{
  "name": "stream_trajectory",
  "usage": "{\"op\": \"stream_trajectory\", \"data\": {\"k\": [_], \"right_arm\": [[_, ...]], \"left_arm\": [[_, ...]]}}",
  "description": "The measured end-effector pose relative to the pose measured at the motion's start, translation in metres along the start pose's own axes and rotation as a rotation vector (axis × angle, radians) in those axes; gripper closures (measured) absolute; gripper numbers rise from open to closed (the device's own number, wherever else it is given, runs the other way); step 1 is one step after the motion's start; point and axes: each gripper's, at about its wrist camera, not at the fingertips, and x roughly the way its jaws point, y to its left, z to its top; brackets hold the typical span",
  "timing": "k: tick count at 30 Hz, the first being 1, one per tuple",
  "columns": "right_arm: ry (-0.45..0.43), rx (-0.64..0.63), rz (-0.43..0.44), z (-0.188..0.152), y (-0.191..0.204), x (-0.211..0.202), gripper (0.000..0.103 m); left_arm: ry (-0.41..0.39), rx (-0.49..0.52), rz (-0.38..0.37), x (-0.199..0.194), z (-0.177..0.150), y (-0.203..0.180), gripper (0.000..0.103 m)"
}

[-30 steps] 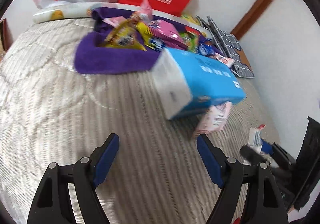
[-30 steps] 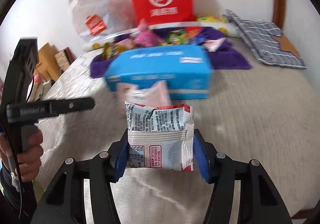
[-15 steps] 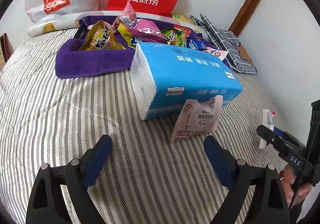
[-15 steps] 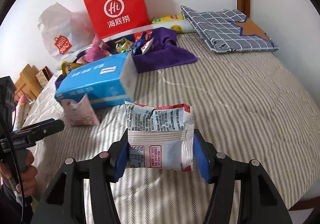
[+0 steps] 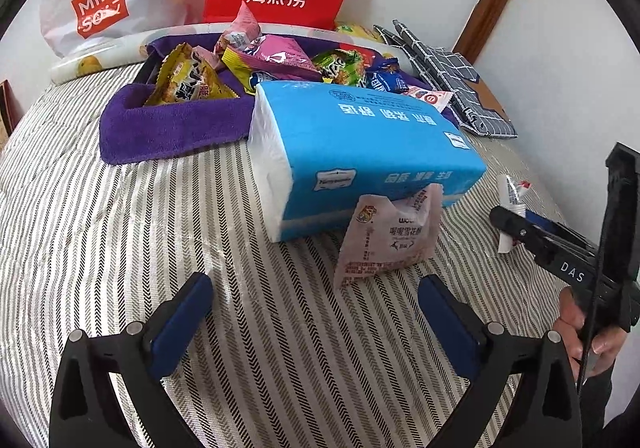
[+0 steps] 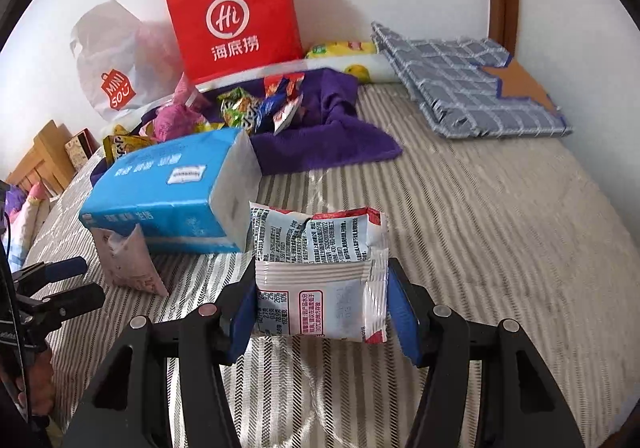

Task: Organize snacks
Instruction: 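Grasp the pink snowflake-crisp packet with the left tool while the right tool holds the white packet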

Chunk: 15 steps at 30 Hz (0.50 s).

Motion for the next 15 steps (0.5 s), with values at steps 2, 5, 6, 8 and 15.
{"op": "stream_trajectory", "data": {"k": [2,5,6,8,15], "right_arm": [[-0.016,0.009,0.006,0.001,-0.002,-0.001,0.044],[-0.001,0.0,-0.009,0.0,0.0,0.003,0.044],[0.006,-0.003,-0.004,0.0,0.001,0.004,0.044],[-0.001,0.001,-0.005,0.0,0.0,0.002,0.044],[0.022,0.07,0.039,0.003,-0.015,0.007,0.044]], "left_arm": [[-0.006,-0.017,-0.01,0.0,0.001,0.002,0.0],[-0.012,-0.02,-0.006,0.001,0.001,0.002,0.0],[-0.012,-0.014,0.002,0.001,0.001,0.0,0.0],[-0.009,-0.008,0.01,0.002,0.002,-0.001,0.0],[-0.01,0.0,0.022,0.003,0.002,-0.003,0.0]]}}
